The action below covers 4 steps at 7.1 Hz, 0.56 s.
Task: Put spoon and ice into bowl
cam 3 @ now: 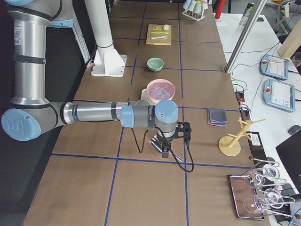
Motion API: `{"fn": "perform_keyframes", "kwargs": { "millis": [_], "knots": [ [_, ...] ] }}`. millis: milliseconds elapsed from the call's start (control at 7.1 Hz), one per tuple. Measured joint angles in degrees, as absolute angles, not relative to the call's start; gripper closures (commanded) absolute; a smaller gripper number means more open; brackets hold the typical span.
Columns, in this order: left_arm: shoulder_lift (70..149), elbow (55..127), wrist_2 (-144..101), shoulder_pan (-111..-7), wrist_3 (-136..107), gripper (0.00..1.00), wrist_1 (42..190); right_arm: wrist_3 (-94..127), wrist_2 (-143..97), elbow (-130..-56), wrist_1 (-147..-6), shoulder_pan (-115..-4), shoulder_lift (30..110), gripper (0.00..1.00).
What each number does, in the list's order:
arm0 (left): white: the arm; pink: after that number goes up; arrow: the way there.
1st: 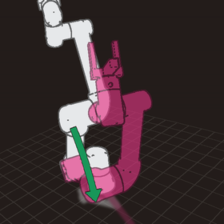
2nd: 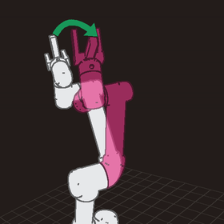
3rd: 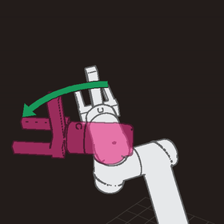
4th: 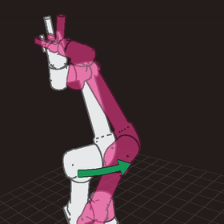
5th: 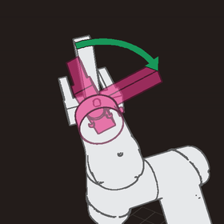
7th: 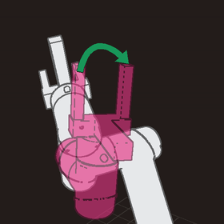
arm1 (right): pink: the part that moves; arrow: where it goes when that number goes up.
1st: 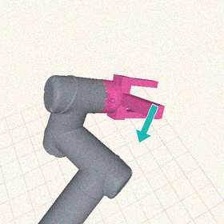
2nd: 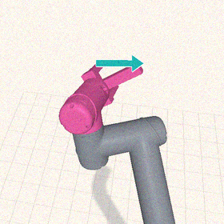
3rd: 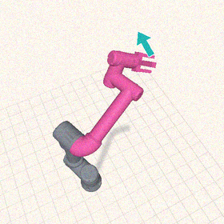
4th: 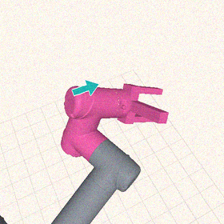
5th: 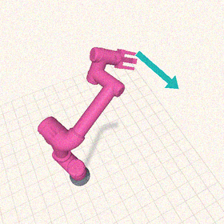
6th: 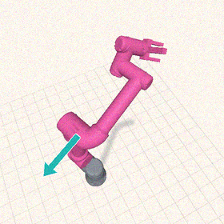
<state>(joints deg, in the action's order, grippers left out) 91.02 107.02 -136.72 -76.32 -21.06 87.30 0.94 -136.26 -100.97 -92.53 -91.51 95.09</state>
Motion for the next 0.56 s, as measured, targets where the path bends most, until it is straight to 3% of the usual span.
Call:
{"fn": "perform_keyframes", "kwargs": {
  "millis": [563],
  "knots": [
    [91.0, 110.1, -126.6, -60.2, -51.6, 0.00, 101.4, 1.0, -136.8, -101.6, -92.5, -91.4, 94.4, 0.00]
  ]
}}
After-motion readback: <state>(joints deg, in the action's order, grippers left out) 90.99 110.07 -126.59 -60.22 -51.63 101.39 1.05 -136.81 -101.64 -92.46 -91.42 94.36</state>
